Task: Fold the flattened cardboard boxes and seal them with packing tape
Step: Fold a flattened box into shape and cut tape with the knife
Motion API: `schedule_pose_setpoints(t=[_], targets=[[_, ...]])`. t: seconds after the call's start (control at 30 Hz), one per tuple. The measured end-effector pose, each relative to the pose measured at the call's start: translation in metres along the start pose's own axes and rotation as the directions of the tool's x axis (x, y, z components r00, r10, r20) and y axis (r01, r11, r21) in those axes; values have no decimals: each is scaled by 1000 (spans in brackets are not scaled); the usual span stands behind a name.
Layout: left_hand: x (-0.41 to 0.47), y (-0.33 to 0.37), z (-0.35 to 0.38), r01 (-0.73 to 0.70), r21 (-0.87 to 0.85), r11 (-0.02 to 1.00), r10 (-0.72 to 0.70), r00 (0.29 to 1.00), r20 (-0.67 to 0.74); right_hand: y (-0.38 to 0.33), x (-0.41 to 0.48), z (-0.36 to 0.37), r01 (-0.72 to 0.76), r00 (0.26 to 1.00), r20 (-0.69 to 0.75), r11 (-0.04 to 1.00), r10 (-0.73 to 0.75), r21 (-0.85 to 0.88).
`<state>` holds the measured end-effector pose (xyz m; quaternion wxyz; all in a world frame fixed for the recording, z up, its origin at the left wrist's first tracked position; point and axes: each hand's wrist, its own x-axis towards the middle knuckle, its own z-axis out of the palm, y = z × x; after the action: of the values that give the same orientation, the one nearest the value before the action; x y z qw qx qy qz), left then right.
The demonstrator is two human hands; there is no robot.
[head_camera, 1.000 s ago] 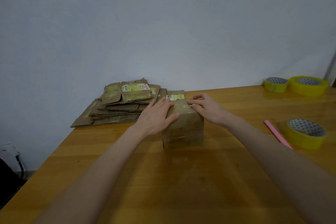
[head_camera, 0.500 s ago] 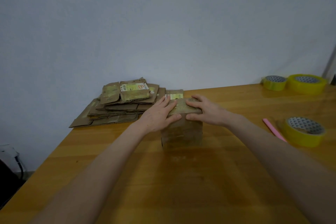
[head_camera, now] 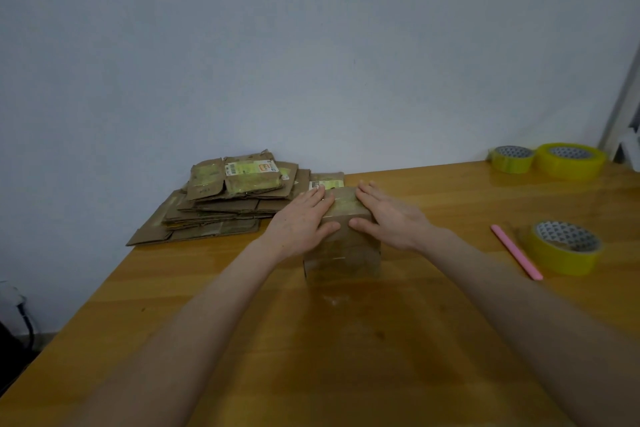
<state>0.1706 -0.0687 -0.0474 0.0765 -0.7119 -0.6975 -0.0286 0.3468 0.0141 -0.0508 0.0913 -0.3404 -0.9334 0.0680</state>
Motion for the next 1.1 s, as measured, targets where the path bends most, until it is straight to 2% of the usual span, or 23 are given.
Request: schedule_pose_setpoints(t=[0.13,0.37,0.53,0.67,0.83,0.97,1.1], targets=[[1,1,-1,3,-13,1000,-3,1000,8,0,-2,0,-81,997,21,994,80,68],[-1,6,-10,27,13,1000,-28,999,35,1,-2,-5,-70,997,47,987,64,145],[3,13,-22,52,110,993,-55,998,19,-2,-6,-8,-79,997,21,972,76,219],[5,15,-27,77,81,994,-80,996,30,-2,-5,-11,-94,995,-1,954,99,285],[11,29,-30,70,-17,997,-71,996,-55,6,-2,-14,-148,988,9,942,152,301],[26,56,-34,13,-19,1000,-15,990,-142,25,-11,-15,-192,981,23,941,193,278],[51,94,-30,-48,-5,999,46,987,-154,49,-29,-19,-315,943,-49,929,330,194]])
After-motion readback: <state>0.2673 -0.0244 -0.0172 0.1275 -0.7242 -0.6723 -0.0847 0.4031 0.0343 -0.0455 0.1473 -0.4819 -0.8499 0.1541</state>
